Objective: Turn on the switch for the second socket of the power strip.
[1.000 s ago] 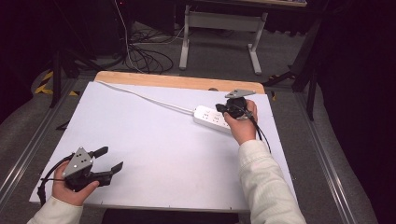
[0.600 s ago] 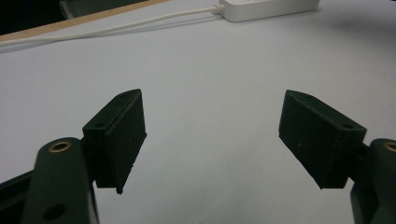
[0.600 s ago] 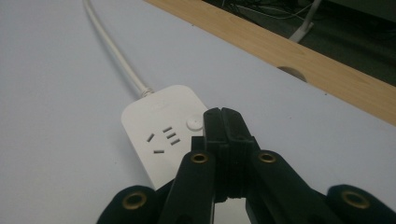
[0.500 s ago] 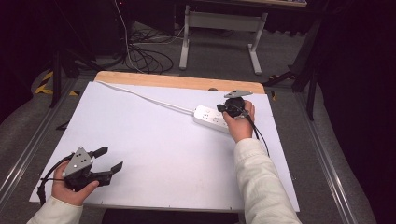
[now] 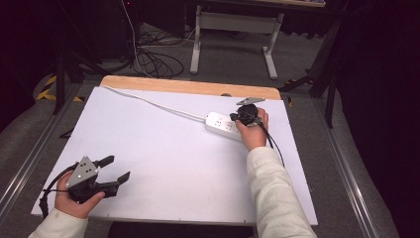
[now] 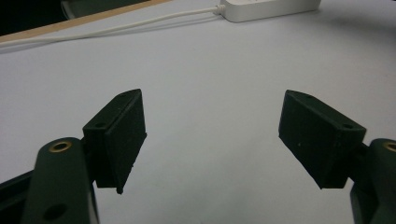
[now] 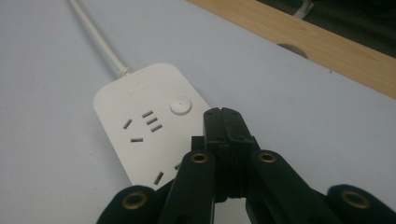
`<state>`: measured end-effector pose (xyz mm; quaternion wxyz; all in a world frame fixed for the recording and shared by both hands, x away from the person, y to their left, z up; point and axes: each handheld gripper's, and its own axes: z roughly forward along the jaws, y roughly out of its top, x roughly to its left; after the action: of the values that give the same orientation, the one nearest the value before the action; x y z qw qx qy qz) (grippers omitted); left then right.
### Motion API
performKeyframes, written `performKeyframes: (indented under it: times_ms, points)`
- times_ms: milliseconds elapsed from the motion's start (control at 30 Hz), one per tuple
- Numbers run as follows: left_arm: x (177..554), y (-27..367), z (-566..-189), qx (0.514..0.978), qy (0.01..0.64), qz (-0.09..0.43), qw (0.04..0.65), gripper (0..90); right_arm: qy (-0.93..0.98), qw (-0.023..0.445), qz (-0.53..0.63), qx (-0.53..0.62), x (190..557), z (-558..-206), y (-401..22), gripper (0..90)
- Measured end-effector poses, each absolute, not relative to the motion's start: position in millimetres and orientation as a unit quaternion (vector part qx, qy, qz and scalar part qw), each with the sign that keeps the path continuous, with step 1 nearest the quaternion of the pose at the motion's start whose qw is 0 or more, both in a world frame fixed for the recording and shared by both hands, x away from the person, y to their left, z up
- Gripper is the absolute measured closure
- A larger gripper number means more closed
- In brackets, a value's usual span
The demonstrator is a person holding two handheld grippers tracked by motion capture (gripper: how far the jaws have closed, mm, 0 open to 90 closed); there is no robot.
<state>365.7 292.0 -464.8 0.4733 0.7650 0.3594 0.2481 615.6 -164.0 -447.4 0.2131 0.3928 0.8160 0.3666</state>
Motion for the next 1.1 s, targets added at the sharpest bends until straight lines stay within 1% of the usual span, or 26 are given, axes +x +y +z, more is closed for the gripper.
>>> performKeyframes:
  times_ms: [1100]
  points:
    - [366.9, 291.3, -465.5, 0.765, 0.361, 0.245, 0.473, 23.7, 0.819, 0.211, 0.354, 0.399, 618.5, -455.0, -162.5, 90.0]
